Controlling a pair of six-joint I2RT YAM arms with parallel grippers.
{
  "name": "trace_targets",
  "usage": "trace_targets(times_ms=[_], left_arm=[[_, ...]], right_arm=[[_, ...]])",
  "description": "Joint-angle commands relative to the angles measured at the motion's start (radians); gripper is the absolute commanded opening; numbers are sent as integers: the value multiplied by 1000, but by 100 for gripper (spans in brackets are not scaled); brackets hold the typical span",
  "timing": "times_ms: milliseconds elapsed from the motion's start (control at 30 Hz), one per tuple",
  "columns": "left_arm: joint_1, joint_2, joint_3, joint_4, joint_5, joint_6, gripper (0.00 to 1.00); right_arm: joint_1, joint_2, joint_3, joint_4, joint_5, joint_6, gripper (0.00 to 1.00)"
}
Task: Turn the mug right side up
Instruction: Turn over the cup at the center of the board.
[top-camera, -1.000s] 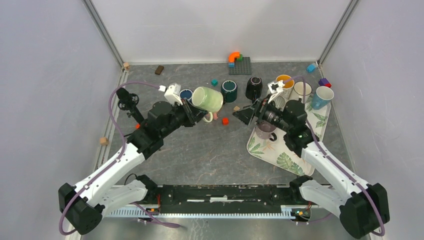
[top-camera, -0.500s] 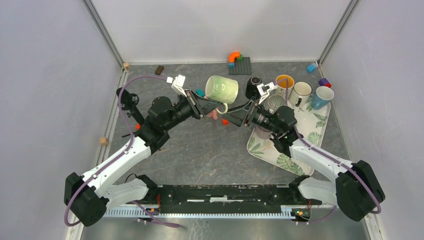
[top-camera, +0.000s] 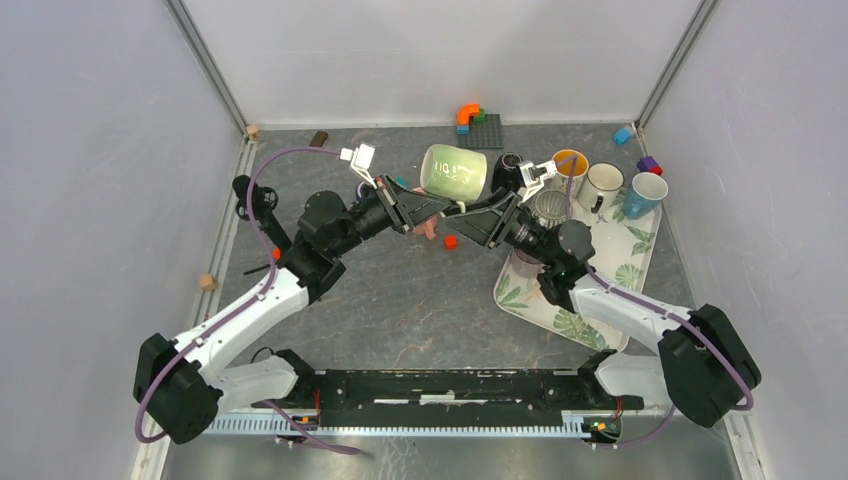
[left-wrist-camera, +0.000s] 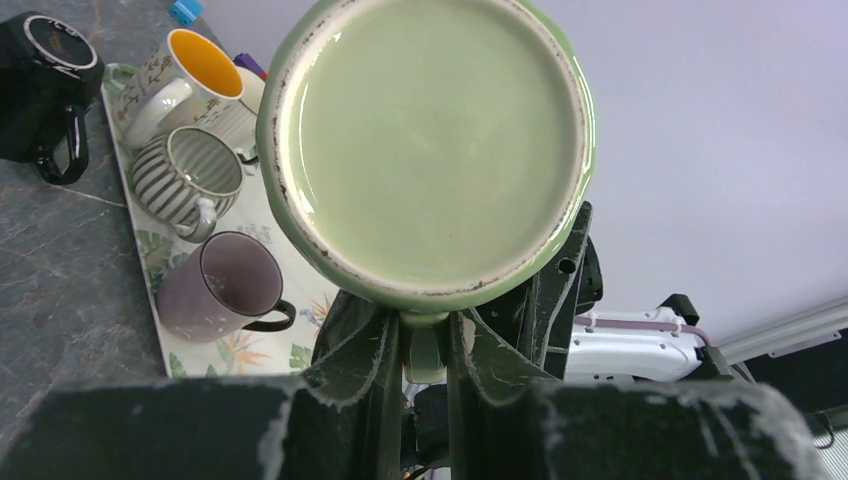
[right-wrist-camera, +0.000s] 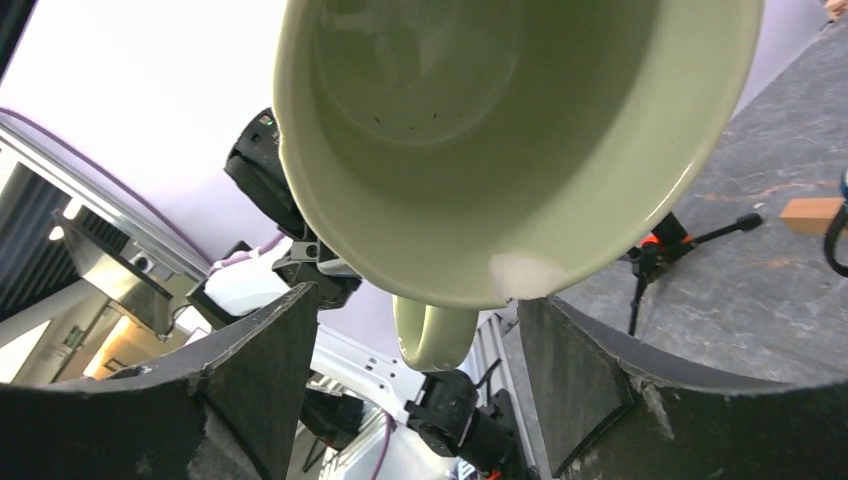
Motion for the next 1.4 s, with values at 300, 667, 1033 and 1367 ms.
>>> trace_targets(times_ms=[300,667,1033,1367], left_arm=[[5,6,4,226,64,-48,2],[4,1,-17,227,66,-42,2],[5,2,-3,188,75,-29,62],[4,1,36,40,56,41,100]], right_arm=[[27,40,3,183,48,93,59],[35,38,27,142,54,62,14],[42,-53,52,-85,95,-109,0],[42,-163,73,-321,213,-295,0]])
